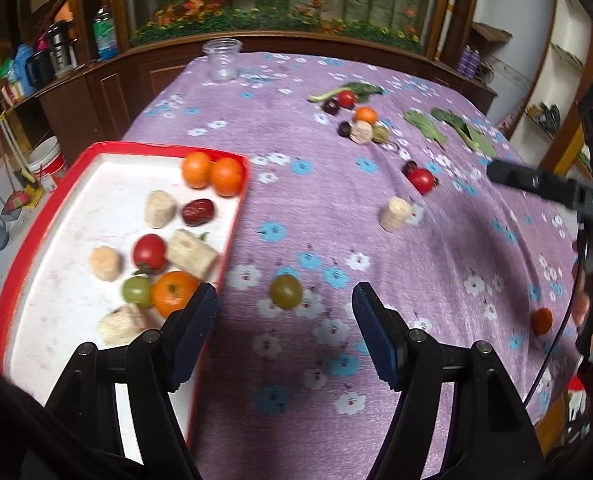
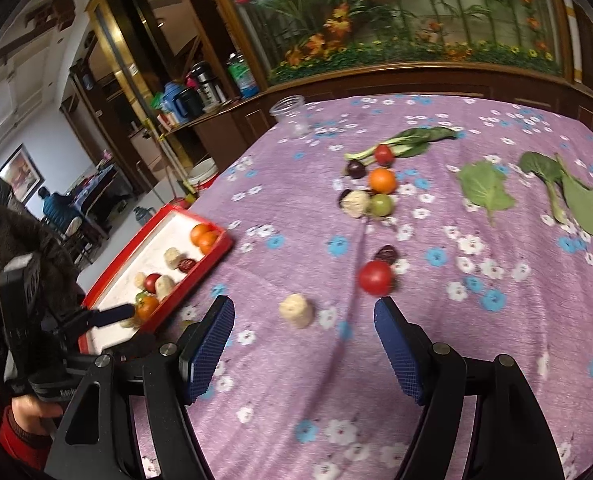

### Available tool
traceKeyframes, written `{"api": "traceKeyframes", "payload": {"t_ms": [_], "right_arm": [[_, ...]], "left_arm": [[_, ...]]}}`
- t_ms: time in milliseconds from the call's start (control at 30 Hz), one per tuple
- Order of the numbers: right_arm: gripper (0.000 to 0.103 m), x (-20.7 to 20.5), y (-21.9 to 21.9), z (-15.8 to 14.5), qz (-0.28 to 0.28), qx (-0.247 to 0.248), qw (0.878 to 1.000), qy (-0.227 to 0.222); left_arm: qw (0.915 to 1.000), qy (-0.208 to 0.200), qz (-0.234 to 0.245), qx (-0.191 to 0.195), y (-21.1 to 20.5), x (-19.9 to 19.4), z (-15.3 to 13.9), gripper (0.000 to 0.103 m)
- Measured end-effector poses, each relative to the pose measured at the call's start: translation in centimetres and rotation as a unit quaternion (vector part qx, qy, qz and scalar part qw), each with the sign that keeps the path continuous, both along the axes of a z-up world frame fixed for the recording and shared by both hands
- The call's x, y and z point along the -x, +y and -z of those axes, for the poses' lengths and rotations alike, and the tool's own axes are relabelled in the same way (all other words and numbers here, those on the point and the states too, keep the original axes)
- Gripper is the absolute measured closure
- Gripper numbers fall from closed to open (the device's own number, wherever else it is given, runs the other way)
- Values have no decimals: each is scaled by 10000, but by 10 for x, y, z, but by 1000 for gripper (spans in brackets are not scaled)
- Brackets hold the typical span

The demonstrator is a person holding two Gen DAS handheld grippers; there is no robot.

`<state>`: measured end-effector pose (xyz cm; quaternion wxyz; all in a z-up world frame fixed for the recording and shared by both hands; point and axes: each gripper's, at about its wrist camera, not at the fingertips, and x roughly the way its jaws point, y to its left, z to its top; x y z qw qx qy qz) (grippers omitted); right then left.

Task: Organize fruits
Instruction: 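Withdraw both open grippers from the tray back over the tablecloth, then grasp a red tomato with the right gripper while the left grasps a beige cylinder piece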

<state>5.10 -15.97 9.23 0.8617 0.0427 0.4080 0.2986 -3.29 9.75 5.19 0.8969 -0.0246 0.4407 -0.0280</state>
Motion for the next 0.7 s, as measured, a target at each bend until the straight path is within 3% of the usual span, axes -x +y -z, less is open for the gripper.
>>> {"api": "traceKeyframes", "payload": {"t_ms": [200,300,533,700], "right_arm": [[30,-12,-20,1,208,-58,9998,27],[40,-20,-24,4,212,-91,9997,89],[49,-53,-6,35,179,54,9986,492],[50,-72,5,55,266,137,9974,657]], "left_arm": [[9996,55,264,30,-20,-7,6,34],[9992,63,391,107,-31,-14,7,34],[9970,42,649,422,-63,-45,16,34],[9970,66,728,264,-80,-66,24,37]]}}
